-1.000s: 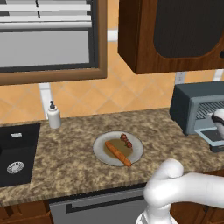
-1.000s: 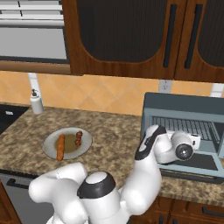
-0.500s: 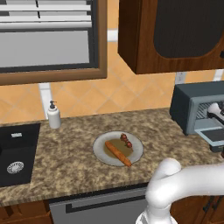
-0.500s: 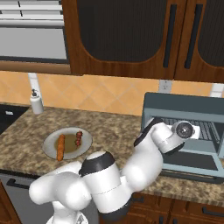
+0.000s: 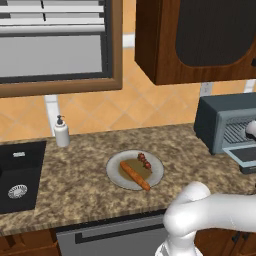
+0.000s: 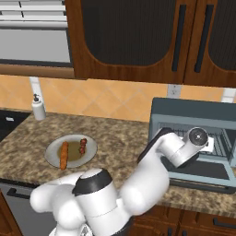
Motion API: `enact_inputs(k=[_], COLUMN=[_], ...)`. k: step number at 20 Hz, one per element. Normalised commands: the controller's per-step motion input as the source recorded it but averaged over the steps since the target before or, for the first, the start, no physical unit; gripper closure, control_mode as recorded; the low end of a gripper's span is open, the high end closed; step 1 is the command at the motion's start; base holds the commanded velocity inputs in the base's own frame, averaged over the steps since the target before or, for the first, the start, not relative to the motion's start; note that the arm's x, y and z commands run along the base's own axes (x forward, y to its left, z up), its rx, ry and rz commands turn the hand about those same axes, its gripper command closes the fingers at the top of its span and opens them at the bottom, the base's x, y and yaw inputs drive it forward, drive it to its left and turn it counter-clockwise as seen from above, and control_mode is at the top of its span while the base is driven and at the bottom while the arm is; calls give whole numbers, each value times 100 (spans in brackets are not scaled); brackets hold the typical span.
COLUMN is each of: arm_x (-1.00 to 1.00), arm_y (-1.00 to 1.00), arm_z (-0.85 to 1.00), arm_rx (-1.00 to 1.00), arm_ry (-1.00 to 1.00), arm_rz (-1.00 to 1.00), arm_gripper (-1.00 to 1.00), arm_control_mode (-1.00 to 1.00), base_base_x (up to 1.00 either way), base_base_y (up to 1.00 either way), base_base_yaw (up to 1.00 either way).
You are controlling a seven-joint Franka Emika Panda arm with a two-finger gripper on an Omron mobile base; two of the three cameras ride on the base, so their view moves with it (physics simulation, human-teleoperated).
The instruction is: Pick up the kebab skewer and baguette bread, and place them inside the toaster oven. Close the toaster oven door and start by setting the timer.
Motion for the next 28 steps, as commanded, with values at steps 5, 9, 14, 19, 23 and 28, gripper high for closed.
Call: enact_inputs(k=[5,9,14,19,23,28], arm_x=[-100,-100,-100,-78,-53,-81], arm_y=[-8,-4,0,0,-5,18], arm_z=[-100,-100,-100,-95,17,90], arm_rx=[0,0,0,0,0,-1], arm_ry=[7,13,19,25,3,7], arm_rz=[0,0,0,0,6,5], arm_gripper=[-100,-100,-100,-100,-100,-100], arm_control_mode=[-100,-100,-100,-100,-100,-100], base_base_x=[0,0,0,0,0,0], base_base_y=[0,0,0,0,0,0], base_base_yaw=[0,0,0,0,0,0])
